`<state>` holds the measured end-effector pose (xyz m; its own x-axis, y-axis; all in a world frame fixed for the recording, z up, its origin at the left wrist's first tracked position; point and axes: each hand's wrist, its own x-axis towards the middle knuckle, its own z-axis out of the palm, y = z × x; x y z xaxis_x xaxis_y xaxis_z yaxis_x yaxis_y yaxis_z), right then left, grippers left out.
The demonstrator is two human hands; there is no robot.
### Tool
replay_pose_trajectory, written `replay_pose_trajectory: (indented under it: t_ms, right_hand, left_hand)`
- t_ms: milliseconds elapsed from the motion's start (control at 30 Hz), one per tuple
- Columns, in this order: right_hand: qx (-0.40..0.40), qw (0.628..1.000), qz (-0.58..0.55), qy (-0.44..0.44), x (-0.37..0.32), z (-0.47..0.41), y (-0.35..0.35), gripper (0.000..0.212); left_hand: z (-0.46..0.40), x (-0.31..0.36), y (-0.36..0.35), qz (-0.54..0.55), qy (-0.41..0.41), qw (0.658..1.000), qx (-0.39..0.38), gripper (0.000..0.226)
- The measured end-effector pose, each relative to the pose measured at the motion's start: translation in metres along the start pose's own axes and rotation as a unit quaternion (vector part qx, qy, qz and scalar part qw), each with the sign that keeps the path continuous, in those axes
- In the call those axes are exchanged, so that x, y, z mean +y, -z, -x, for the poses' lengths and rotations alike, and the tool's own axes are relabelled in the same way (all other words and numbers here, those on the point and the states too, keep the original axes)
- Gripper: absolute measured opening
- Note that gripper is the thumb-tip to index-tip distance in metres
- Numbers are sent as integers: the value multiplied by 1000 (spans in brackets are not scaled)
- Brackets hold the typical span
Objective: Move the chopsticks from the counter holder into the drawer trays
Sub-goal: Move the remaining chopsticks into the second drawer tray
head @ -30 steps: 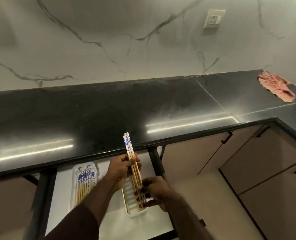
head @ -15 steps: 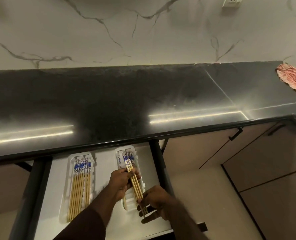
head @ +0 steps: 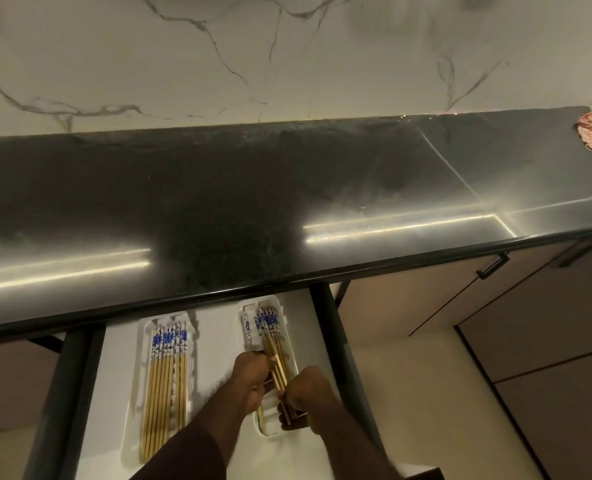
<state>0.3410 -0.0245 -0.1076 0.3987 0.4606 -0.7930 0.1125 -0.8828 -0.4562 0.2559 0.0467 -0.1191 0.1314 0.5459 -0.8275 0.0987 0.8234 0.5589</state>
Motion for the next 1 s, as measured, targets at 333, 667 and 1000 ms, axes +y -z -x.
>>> replay_pose_trajectory:
  t_ms: [333,667,1000]
  right_hand:
    - [59,992,96,57,-3,-9,-25,33]
    - [40,984,150,83,-1,-17,-26,39]
    - [3,987,143,78,-3,-17,-28,43]
  left_hand:
    - [-13,-7,-16,-47,-28,998,16,37]
    - [-11,-11,-19,-49,8,999,-8,37]
    - [0,-11,-22,-41,16,999,14,31]
